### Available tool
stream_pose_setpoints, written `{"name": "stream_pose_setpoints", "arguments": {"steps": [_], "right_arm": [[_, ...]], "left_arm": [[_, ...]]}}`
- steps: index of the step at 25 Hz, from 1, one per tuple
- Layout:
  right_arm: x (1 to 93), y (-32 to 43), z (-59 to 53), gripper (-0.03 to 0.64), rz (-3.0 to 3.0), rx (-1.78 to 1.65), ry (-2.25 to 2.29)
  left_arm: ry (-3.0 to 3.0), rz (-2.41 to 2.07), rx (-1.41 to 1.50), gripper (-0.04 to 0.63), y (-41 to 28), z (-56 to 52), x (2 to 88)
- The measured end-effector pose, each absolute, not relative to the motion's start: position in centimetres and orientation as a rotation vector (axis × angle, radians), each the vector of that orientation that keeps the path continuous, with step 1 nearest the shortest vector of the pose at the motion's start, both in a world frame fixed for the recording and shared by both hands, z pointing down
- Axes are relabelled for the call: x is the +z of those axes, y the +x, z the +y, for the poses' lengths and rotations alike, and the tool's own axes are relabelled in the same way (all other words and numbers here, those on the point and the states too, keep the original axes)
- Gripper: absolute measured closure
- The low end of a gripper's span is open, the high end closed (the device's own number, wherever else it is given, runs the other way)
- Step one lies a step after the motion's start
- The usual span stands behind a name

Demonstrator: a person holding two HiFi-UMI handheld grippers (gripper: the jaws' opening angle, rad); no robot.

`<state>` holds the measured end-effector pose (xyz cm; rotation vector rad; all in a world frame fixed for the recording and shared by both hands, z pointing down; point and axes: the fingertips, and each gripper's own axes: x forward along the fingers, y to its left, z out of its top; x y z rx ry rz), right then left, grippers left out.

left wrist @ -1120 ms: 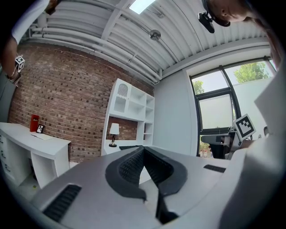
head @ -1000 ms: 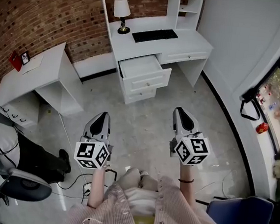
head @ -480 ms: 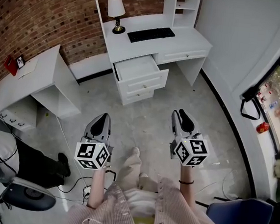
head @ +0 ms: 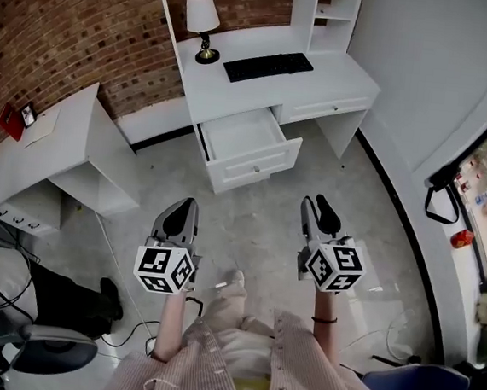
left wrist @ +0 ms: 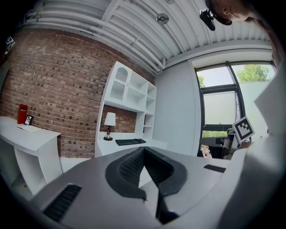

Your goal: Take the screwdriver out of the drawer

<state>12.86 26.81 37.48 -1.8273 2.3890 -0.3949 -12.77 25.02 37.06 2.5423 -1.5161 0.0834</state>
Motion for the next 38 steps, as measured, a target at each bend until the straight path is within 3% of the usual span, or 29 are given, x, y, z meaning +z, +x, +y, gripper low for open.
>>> {"name": "stream_pose_setpoints", "arguments": {"steps": [14, 38], "right_arm": [[38.3, 10.0, 13.3, 0.505, 2.393, -0.442, -1.872], [43.5, 7.8, -3.7, 0.505, 2.619, -0.546, -1.724]], "left_arm": [[2.525, -1.437, 0.097, 0.595, -15.0, 10.2, 38.3], [2.362, -1.435, 0.15, 0.595, -15.0, -3.6, 44.3]]}}
